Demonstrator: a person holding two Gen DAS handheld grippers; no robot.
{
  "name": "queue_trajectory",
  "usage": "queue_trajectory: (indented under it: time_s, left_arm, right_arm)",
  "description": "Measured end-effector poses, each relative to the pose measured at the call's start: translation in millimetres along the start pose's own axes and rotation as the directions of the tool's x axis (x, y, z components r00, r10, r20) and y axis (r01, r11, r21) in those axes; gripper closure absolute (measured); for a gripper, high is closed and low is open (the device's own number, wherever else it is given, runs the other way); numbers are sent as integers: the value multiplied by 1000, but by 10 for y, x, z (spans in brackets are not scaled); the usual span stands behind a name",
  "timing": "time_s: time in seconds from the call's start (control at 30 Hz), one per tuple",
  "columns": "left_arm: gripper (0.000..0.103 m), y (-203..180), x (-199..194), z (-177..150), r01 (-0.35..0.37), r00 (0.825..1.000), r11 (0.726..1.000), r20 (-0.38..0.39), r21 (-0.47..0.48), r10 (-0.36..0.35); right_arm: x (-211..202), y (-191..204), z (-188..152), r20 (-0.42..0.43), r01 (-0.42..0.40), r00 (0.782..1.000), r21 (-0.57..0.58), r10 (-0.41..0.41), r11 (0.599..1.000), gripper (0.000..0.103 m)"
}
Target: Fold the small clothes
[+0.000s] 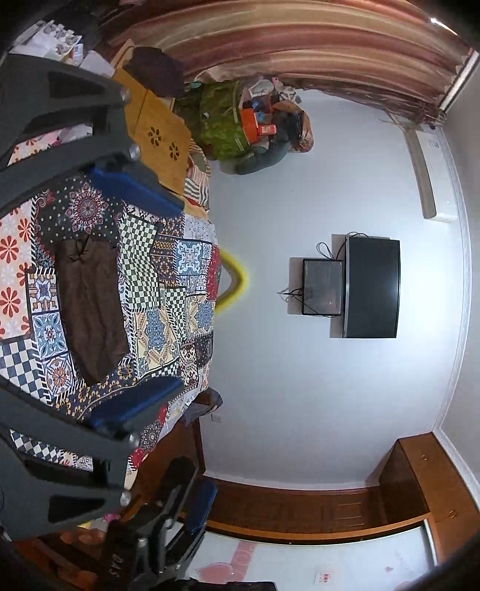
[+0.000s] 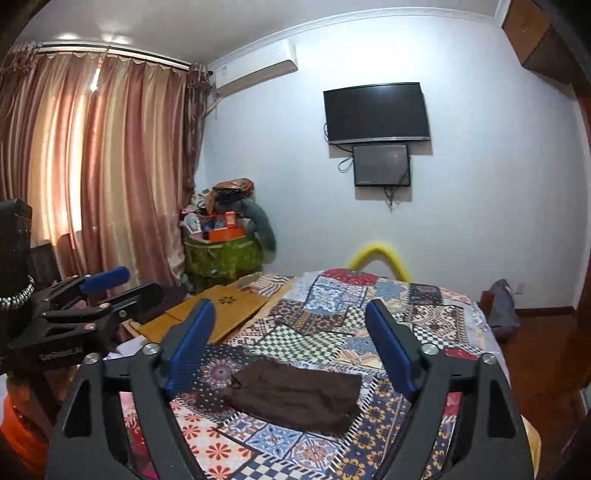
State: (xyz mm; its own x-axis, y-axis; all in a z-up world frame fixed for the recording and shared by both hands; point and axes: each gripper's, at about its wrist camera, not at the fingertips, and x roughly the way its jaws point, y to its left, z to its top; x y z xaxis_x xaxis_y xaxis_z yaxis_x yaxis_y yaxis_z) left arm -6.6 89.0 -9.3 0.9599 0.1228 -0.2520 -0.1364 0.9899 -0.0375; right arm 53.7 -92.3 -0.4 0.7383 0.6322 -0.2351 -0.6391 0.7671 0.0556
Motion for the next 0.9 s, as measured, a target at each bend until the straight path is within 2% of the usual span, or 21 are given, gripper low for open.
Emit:
queue_trajectory:
  time_s: [0.07,0.13,0.2,0.9]
  left_arm:
    - [6,8,-25,-7,-5,1000,1000,7,-2,5]
    - [3,-4,-44,-16,-12,1000,1000,17,7,12]
    - [1,-18,-78,-36,-13,1000,1000,24,8,13]
    - [0,16,-26,-97,-21,1000,1000,-6,-24,21]
  right_arm:
    - [-17,2,-6,-2,17,1000,-2,-17,1000,6]
    - [-34,-5,-9,6,36,999,-4,-35,999,0]
    - [-66,1,-7,6,49,999,-11,-49,999,0]
    - [-111,43,-51,-11,42,999,5,-42,999,0]
